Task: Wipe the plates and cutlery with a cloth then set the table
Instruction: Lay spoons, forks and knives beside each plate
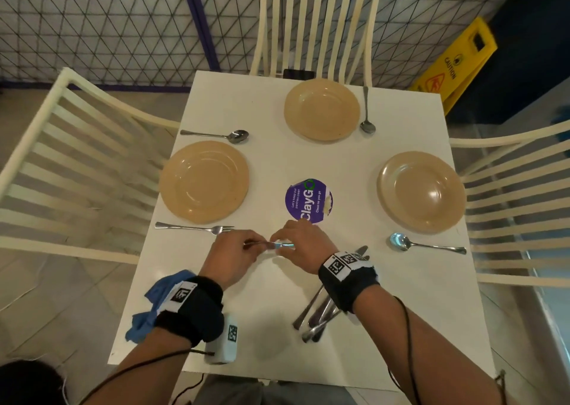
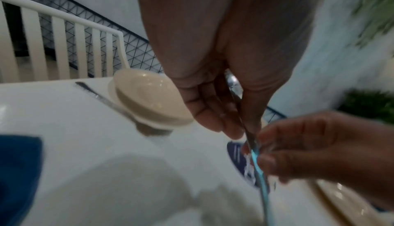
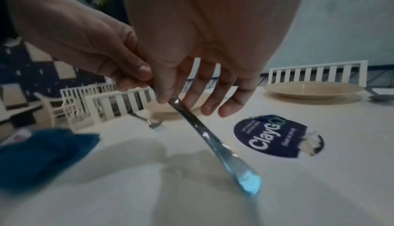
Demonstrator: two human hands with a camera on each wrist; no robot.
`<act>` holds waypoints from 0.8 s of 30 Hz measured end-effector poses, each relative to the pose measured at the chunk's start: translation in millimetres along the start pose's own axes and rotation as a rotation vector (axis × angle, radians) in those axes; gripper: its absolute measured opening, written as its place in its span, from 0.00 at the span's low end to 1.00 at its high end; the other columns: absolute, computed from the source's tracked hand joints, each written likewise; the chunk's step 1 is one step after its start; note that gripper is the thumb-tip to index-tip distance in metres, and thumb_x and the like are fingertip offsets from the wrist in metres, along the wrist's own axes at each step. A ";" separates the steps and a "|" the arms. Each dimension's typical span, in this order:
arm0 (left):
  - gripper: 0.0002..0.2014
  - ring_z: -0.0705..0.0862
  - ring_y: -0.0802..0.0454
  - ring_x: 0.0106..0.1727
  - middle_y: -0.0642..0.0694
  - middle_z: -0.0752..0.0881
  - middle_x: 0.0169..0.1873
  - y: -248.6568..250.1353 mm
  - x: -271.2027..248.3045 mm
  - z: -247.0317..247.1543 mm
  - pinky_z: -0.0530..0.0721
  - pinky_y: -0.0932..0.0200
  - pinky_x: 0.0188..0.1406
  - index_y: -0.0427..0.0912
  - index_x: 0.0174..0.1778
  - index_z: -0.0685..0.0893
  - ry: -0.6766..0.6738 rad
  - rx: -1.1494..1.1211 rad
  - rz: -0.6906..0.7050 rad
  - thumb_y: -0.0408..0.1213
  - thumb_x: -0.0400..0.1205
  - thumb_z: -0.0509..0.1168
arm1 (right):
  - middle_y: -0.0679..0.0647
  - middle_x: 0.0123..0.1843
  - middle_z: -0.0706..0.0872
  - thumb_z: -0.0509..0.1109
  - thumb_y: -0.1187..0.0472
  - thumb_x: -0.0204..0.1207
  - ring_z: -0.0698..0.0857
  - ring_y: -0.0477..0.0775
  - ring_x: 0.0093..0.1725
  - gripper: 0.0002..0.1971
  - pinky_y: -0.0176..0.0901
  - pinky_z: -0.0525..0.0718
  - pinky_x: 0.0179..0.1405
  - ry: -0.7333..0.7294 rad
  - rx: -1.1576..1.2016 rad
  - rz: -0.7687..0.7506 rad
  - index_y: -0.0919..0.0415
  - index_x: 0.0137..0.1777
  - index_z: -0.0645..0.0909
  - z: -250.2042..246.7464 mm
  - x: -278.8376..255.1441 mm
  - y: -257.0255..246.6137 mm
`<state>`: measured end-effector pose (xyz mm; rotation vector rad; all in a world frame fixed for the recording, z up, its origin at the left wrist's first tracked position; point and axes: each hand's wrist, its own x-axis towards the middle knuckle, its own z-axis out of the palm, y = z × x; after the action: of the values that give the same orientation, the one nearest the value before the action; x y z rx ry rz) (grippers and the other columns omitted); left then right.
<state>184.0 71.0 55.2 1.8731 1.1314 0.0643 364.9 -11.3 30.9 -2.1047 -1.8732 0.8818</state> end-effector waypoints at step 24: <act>0.20 0.84 0.63 0.36 0.49 0.85 0.45 -139.0 -20.2 -118.4 0.81 0.74 0.42 0.58 0.63 0.86 -0.100 -0.231 -0.039 0.31 0.79 0.76 | 0.64 0.38 0.88 0.67 0.71 0.82 0.87 0.58 0.35 0.04 0.44 0.90 0.40 0.459 1.658 0.638 0.71 0.48 0.83 49.6 42.8 -124.1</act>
<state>24.0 158.0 31.1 1.6315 1.0447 0.0753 234.8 40.4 41.2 -1.3786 0.1020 1.1980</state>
